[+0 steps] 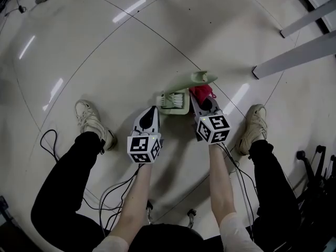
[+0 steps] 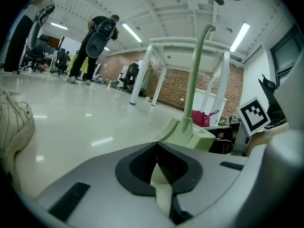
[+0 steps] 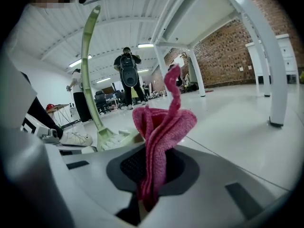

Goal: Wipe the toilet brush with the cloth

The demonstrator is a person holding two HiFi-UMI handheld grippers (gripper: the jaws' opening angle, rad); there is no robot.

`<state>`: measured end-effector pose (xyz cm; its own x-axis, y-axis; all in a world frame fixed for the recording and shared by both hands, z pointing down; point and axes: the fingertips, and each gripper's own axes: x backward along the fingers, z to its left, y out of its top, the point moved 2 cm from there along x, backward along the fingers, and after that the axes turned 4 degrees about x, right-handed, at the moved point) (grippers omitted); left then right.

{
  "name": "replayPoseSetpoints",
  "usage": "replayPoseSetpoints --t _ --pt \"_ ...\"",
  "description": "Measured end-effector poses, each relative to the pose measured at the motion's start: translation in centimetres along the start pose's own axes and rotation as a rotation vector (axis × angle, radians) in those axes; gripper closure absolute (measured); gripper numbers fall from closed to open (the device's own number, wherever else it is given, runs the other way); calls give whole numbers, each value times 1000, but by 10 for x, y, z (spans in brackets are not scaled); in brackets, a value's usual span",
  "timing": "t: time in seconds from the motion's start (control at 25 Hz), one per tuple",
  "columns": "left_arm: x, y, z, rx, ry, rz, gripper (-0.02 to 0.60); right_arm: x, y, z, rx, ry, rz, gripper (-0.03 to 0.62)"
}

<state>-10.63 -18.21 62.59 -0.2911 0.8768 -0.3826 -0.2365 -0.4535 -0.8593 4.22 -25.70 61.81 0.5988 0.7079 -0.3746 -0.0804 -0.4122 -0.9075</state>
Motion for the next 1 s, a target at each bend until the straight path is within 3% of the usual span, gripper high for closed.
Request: replayPoseSetpoints --t 0.4,0.64,0.8,1.0 --pt "-2 3 -28 -74 -87 12 577 35 -26 24 16 -2 39 562" --pt "0 5 -38 -85 -108 23 577 62 -47 48 -50 -20 52 562" --pt "8 14 -22 -57 -49 -14 577 77 -56 62 -61 -94 43 562" --pt "28 21 21 -25 55 -47 577 57 -61 132 67 27 77 562"
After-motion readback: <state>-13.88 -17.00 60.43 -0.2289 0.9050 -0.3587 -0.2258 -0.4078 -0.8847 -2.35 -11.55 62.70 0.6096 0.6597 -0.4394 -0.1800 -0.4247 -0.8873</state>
